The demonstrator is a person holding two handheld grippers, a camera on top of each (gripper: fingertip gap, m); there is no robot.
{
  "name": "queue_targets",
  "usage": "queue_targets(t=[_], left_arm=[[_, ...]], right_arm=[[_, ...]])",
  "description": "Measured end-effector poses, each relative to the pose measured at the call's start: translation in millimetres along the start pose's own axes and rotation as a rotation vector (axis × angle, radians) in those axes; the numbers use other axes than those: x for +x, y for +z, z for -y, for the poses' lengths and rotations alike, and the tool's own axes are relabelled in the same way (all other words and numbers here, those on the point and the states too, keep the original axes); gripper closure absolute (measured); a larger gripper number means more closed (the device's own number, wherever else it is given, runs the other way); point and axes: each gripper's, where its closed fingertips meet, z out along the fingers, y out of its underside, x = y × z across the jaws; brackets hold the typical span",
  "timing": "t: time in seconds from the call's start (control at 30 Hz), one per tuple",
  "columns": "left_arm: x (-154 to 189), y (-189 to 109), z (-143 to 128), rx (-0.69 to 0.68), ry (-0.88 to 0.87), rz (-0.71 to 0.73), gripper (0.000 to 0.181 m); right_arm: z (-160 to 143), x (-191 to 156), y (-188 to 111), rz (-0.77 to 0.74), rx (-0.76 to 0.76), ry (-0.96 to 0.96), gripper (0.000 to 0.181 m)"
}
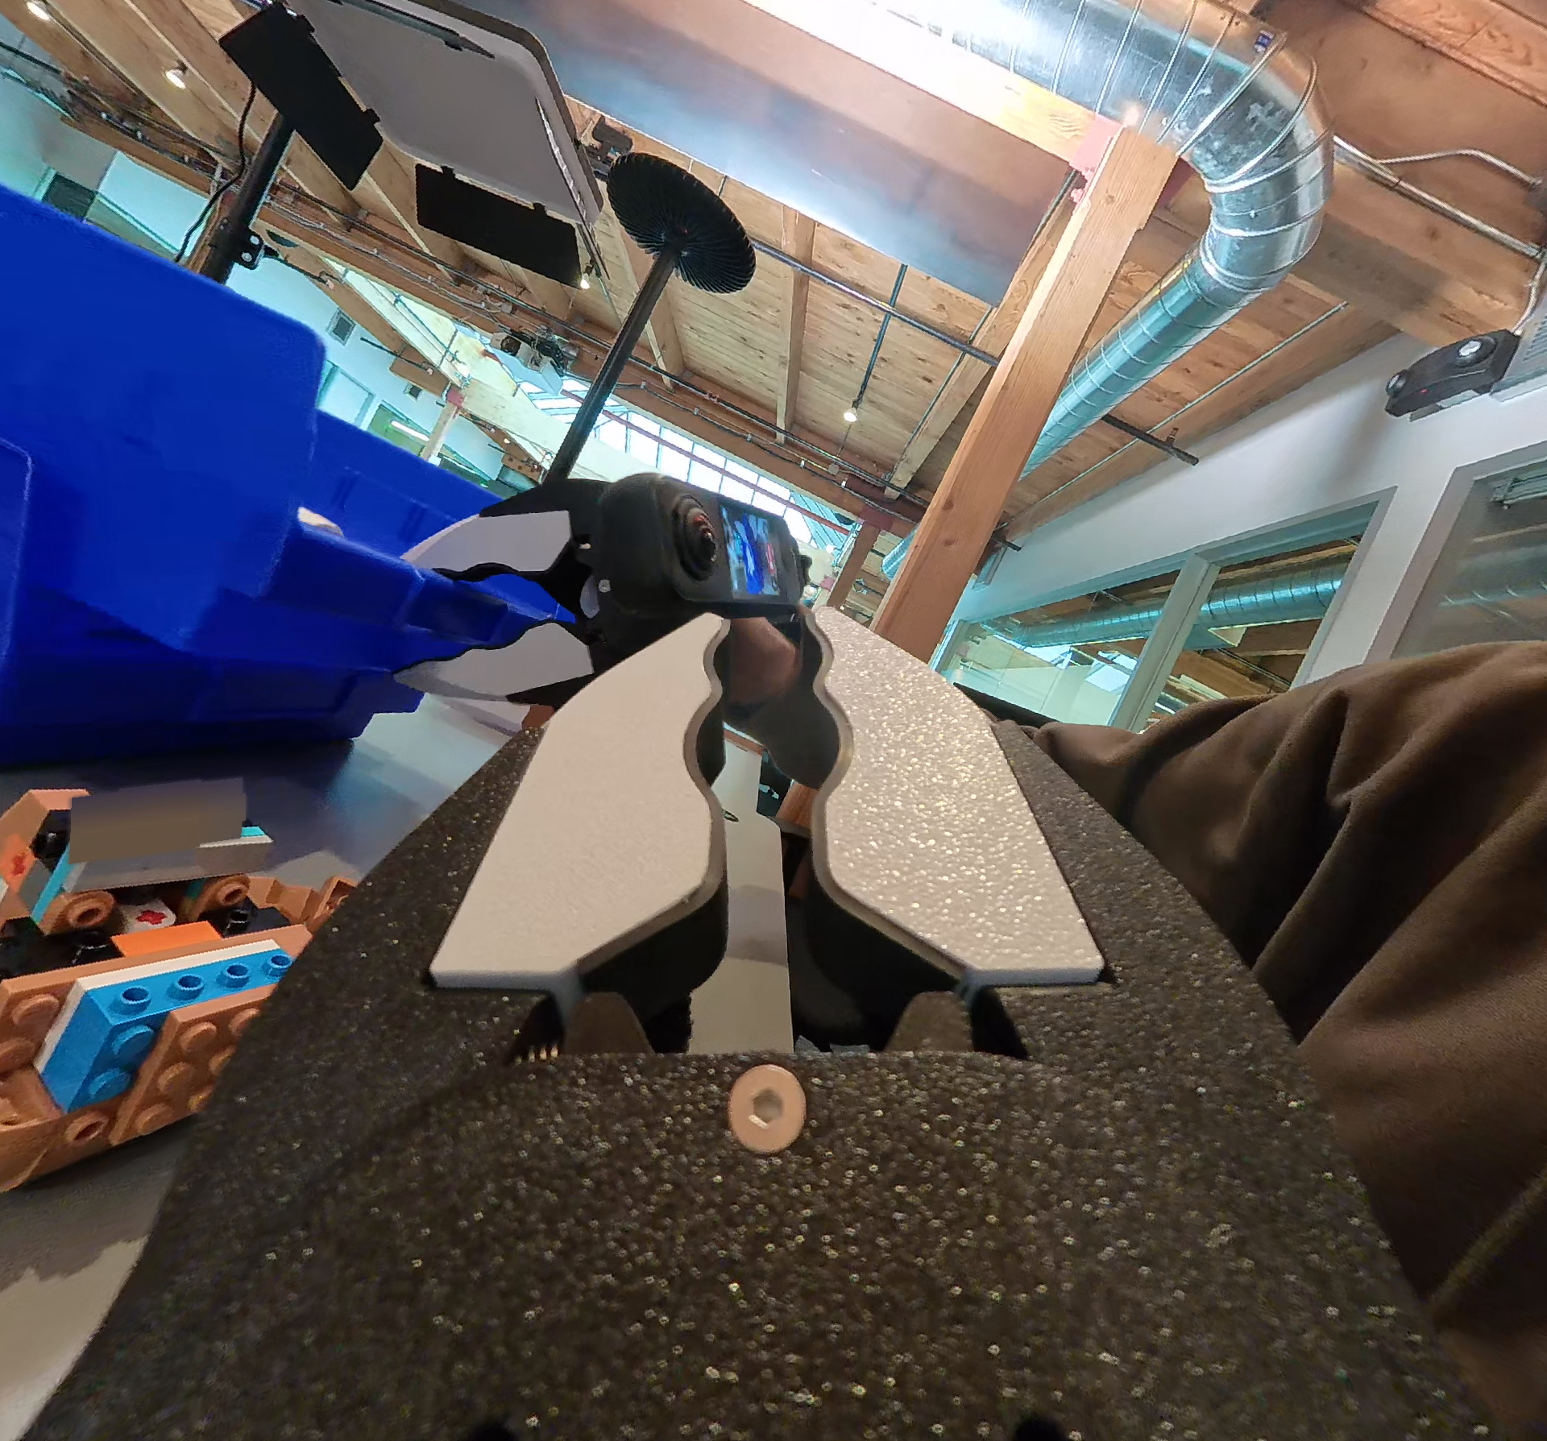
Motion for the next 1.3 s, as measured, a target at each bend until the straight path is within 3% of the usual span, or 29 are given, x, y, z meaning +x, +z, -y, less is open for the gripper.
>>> queue_targets(t=[0.13, 0.3, 0.5, 0.7, 1.3], left_arm=[[-0.2, 0.1, -0.1, 0.0, -0.002, 0.0, 0.166], [-0.4, 0.0, -0.2, 0.0, 0.001, 0.003, 0.165], [-0.2, -0.4, -0.1, 0.0, 0.001, 0.002, 0.165], [-0.1, -0.6, 0.3, 0.002, -0.003, -0.002, 0.165], [0.0, -0.4, -0.1, 0.001, 0.002, 0.001, 0.165]], right_arm=[[-6.1, 7.0, -2.6, 0.02, 0.012, 0.03, 0.151], [-4.0, 29.0, 3.3, -0.003, 0.014, 0.021, 0.15], [-2.9, 41.5, 16.5, 0.076, 0.003, 0.039, 0.15], [-7.2, 21.4, 25.2, 0.224, -0.045, -0.005, 0.15], [-1.7, 10.7, 41.8, 0.283, 0.014, -0.008, 0.15]])
